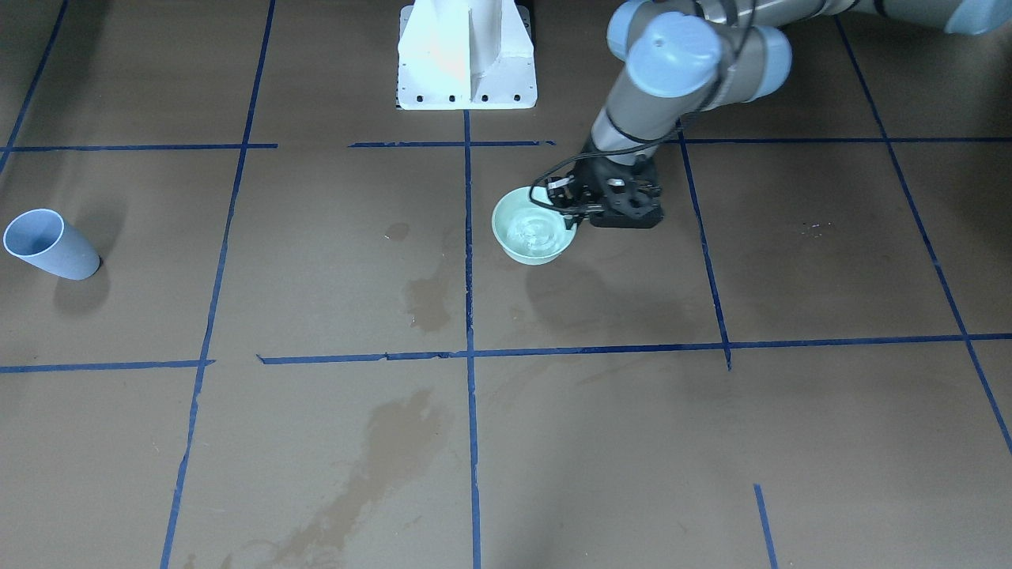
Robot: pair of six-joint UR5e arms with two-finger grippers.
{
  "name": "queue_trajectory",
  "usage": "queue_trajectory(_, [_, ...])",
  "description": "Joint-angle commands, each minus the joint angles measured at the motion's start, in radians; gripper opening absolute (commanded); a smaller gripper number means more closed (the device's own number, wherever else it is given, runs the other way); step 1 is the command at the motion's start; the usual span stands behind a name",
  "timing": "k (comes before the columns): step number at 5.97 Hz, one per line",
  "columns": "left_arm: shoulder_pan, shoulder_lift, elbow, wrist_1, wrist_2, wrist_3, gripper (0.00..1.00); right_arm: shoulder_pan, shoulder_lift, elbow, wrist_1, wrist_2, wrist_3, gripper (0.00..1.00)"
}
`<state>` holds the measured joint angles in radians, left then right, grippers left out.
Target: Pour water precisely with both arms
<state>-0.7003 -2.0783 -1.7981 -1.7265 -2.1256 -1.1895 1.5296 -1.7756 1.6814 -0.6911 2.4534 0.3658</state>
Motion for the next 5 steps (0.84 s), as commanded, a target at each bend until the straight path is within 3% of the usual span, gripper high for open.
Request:
queue_trajectory(1, [-0.099,0.099,-0.030,-0.002,-0.079,0.173,0.00,-0.015,0.066,0.009,-0.176,-0.001,-0.005,0.99])
queue_trajectory(2, [-0.126,0.142,-0.030,-0.022,-0.083,0.239,0.00,-0.016,0.073,0.014,-0.250,-0.004,-0.054,0.99])
queue_trajectory(3, [-0.165,0.238,-0.017,-0.147,-0.136,0.286,0.00,-0.011,0.080,0.015,-0.359,-0.007,-0.141,0.99])
queue_trajectory(5, [-0.267,0.360,-0.001,-0.191,-0.203,0.472,0.00,-0.017,0.136,0.020,-0.597,-0.057,-0.277,0.99])
